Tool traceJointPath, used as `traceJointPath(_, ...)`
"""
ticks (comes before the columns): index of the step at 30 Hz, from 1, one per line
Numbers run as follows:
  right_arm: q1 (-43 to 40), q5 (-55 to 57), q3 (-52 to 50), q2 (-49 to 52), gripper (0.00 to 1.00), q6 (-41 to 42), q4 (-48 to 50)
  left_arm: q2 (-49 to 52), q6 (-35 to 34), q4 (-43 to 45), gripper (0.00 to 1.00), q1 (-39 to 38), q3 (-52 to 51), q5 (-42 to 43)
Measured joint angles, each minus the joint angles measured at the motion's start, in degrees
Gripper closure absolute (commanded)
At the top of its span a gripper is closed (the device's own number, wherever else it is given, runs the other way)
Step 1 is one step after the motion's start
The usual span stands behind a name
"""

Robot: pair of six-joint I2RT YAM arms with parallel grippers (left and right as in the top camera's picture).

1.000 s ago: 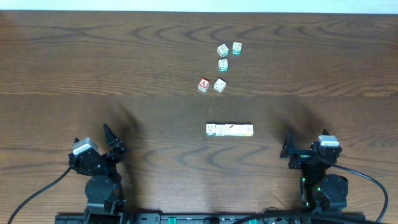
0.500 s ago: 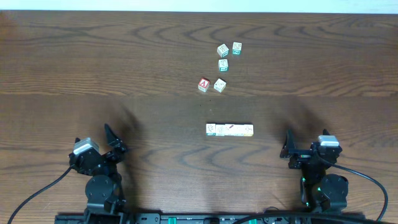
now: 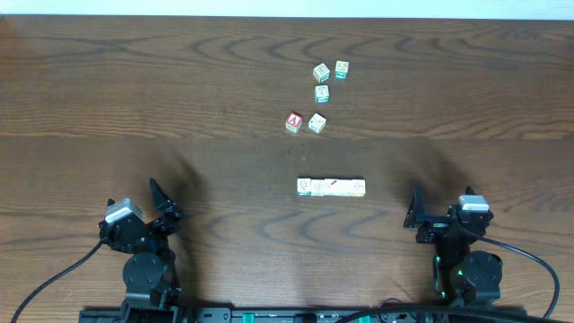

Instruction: Lift 5 blocks

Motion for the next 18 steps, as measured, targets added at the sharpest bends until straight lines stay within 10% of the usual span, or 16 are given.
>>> traceJointPath(18, 0.0, 0.0, 0.0, 0.0, 0.01, 0.0, 0.0, 0.0, 0.0, 0.0, 0.15, 0.0, 0.0, 0.0)
